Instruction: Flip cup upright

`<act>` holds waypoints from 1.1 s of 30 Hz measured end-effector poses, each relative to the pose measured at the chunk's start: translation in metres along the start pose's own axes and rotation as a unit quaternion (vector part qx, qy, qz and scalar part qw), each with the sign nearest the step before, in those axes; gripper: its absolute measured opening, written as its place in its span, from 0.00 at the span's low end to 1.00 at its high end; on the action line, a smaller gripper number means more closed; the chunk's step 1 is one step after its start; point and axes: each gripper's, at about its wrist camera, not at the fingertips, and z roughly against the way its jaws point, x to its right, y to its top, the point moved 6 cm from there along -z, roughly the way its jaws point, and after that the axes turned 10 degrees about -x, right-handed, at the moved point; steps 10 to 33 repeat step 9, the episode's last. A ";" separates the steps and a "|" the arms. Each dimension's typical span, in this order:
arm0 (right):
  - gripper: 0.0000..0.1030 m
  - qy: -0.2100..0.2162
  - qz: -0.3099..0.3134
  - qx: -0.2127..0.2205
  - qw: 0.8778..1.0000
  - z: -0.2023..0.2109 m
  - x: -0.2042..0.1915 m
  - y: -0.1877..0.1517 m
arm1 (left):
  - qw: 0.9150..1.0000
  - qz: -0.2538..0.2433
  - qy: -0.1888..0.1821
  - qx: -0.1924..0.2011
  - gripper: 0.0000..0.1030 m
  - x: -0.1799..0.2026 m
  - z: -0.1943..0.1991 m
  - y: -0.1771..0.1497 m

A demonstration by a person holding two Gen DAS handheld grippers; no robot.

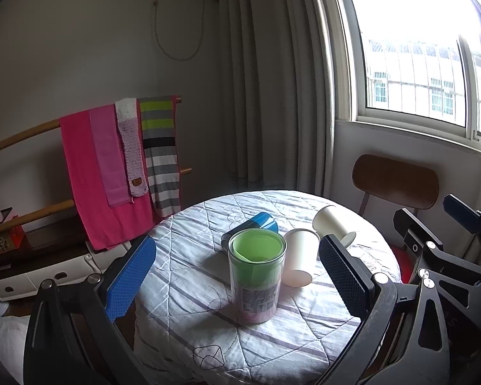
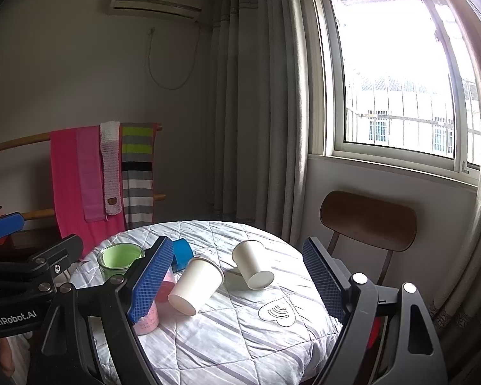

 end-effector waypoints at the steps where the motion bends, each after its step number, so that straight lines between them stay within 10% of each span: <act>1: 0.82 -0.001 0.000 -0.001 1.000 -0.001 0.000 0.000 | 1.000 0.000 0.000 0.000 1.00 0.000 -0.001 0.000; 33: 0.82 -0.002 0.004 -0.008 1.000 -0.004 -0.004 -0.001 | 1.000 0.005 -0.006 -0.012 1.00 -0.006 -0.008 -0.003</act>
